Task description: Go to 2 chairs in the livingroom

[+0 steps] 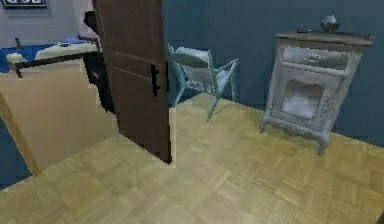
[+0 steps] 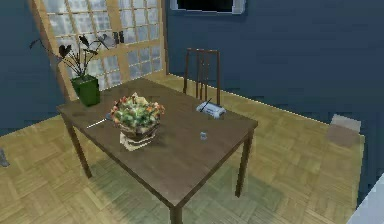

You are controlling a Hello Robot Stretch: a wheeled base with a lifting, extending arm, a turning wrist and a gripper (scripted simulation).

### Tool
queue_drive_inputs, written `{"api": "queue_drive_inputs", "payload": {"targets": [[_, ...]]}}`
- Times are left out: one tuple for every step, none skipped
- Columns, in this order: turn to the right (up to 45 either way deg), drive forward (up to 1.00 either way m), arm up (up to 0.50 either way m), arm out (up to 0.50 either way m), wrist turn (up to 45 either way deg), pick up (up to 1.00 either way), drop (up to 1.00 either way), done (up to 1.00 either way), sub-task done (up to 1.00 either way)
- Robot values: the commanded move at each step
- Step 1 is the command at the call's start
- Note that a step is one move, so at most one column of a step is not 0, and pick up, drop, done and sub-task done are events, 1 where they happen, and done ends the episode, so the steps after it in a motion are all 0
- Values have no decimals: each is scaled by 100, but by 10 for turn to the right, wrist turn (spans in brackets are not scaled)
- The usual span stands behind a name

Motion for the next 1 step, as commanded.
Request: {"api": "queue_drive_inputs", "payload": {"targets": [[210, 0, 0, 0, 0, 0, 0, 0, 0]]}}
